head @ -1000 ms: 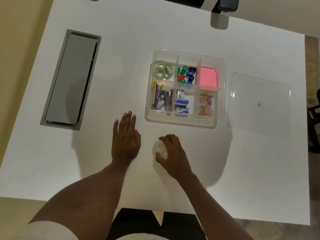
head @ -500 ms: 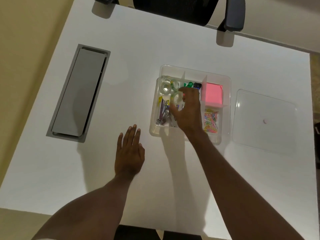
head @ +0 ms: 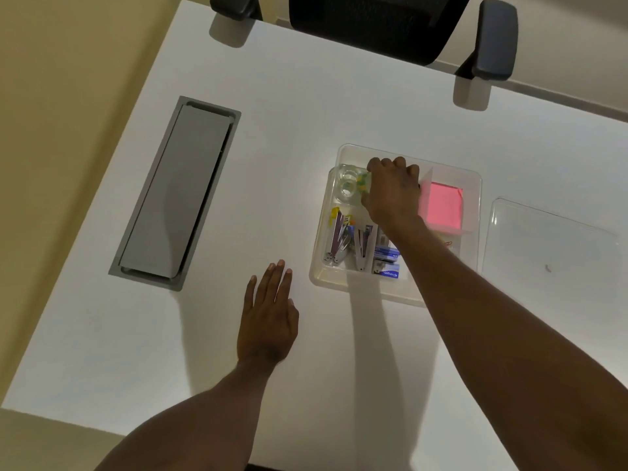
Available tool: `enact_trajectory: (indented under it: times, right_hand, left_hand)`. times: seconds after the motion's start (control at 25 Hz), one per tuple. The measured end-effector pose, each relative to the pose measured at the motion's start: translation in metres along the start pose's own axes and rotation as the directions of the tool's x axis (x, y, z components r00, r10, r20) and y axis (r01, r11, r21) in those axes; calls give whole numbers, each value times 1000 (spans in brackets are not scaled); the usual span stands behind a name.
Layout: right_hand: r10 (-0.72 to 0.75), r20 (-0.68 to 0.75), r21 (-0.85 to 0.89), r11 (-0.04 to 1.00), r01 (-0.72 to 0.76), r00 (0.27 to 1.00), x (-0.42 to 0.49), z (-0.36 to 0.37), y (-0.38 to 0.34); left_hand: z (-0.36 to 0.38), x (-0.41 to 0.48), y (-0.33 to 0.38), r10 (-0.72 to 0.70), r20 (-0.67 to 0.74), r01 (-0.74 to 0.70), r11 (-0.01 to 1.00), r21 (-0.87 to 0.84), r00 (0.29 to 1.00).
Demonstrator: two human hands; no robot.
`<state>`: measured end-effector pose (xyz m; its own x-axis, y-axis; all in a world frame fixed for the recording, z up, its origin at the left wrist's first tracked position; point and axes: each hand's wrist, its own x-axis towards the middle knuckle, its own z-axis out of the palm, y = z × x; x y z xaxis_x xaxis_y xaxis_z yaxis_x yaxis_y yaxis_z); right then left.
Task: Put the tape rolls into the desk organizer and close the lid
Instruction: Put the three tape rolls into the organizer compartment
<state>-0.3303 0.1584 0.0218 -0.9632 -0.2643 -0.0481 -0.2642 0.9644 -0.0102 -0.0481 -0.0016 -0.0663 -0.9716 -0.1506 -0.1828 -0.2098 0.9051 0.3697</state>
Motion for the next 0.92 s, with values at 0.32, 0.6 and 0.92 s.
enact_trajectory:
  times: [0.32, 0.6, 0.92]
  right_hand:
    - [-93, 52, -30, 995, 95, 994, 9, 7, 11]
    - [-141, 76, -62, 987, 146, 987, 10, 12, 16]
    - [-141, 50, -201, 968, 148, 989, 17, 7, 4]
  left_hand:
    - [3, 0, -1, -13, 19, 13, 1000, 0, 1000]
    - [2, 1, -1, -16, 28, 15, 1000, 6, 999]
    - [3, 1, -1, -21, 36, 21, 1000, 1, 999]
